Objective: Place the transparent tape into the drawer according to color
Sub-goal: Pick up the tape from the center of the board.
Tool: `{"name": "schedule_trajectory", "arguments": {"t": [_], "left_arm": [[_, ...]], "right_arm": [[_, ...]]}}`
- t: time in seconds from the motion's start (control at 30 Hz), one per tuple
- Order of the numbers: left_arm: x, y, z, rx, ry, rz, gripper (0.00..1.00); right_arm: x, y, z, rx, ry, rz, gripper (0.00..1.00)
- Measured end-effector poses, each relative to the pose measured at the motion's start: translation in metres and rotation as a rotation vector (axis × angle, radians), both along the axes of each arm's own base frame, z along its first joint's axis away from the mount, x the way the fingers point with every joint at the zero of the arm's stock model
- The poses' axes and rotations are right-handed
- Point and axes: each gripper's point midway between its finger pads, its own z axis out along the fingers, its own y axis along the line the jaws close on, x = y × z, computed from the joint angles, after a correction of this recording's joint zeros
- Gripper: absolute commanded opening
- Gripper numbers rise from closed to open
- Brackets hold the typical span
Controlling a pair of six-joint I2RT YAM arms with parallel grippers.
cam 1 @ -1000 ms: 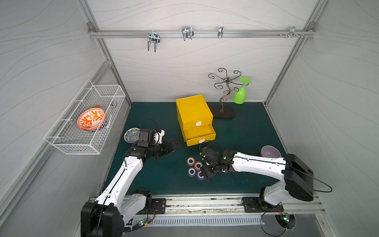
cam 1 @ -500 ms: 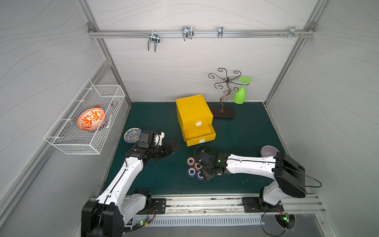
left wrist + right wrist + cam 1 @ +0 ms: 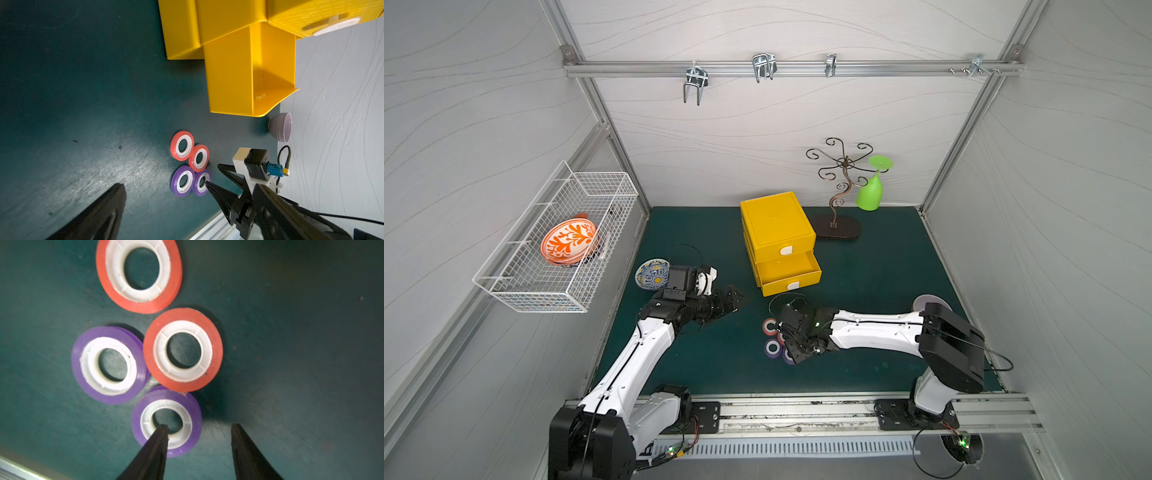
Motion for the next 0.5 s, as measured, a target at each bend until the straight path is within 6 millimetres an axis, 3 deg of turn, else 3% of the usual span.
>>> {"name": "schedule_trajectory", "arguments": {"t": [0.23,0.5], "left_arm": [[0.0,0.0,0.0,0.002,-0.003,-0.003,1.0],[-0.001,0.0,-0.001,0.004,0.002,-0.005,1.0]], "right_arm": [[-0.001,0.001,-0.012,-0.026,0.019,0.002,0.46],[-0.001,0.003,-0.013,-0.032,0.024,0.003,0.27]]}}
